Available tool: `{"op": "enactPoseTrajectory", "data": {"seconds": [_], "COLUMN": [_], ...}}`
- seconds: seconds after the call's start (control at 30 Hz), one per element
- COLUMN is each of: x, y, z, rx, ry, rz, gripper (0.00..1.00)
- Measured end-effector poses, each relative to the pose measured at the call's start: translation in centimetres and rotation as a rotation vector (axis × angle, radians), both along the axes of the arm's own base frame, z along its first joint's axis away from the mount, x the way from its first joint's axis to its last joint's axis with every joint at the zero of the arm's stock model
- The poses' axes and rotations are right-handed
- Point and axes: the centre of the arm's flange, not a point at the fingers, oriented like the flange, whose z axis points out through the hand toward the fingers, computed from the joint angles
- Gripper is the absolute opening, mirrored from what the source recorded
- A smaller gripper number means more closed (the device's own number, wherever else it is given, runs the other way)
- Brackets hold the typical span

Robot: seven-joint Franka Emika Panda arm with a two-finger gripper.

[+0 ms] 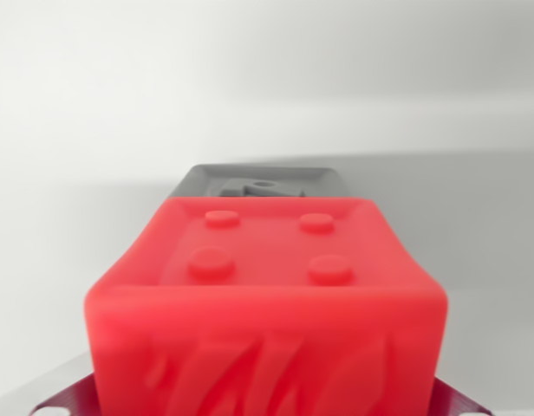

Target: Destack cube

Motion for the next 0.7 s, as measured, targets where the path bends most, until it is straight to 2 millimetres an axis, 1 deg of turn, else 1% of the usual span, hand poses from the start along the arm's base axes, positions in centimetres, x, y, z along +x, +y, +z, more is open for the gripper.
{"op": "enactPoseTrajectory", "data": {"seconds": [0.3,0.7], "x": [0.0,0.1], "y": [0.0,0.0], "z": [0.1,1.6], "rx": [0.0,0.0], "ry": [0.0,-0.003], "rz": [0.0,0.001], "gripper": [0.0,0.0]}}
